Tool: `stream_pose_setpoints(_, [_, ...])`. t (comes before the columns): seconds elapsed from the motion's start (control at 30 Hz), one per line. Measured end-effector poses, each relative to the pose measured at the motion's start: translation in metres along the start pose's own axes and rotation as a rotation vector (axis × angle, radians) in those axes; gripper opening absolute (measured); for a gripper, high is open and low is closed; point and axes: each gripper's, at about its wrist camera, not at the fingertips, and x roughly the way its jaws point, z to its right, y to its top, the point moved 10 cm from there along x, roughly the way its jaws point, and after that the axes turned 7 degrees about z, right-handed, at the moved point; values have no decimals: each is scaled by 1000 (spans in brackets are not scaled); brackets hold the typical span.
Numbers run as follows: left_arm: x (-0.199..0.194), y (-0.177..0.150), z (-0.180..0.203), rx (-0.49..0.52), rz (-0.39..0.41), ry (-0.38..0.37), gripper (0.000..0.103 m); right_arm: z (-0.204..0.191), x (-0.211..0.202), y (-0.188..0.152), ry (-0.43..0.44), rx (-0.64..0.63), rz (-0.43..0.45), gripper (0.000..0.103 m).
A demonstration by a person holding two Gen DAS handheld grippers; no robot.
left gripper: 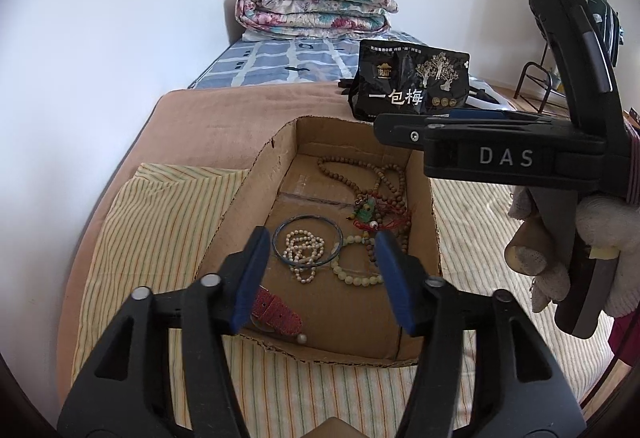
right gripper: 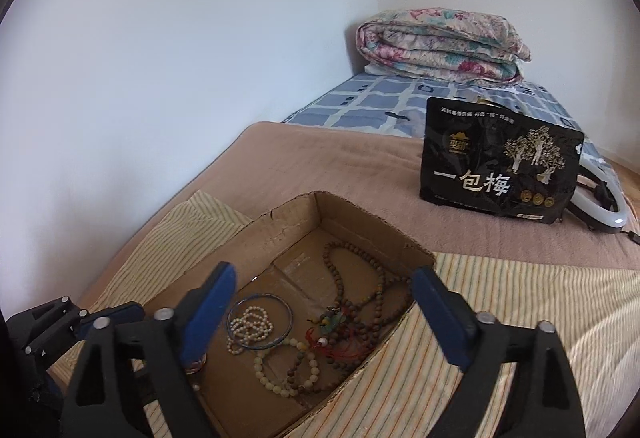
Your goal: Organize jewelry
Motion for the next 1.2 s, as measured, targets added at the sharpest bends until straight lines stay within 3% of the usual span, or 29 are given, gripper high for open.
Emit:
stream_pose_setpoints(0.13, [-1,0,0,-5,0,3,63,2,0,2,-13,3,0,101])
stream_pose_setpoints(0.73, [-20,10,5,-8,26,9,63,2,-18,9,-18,0,28,101])
stream_pose_setpoints(1.2, [-65,22,19,2,88,9,63,-2,-69,27,-26,-19,90,102])
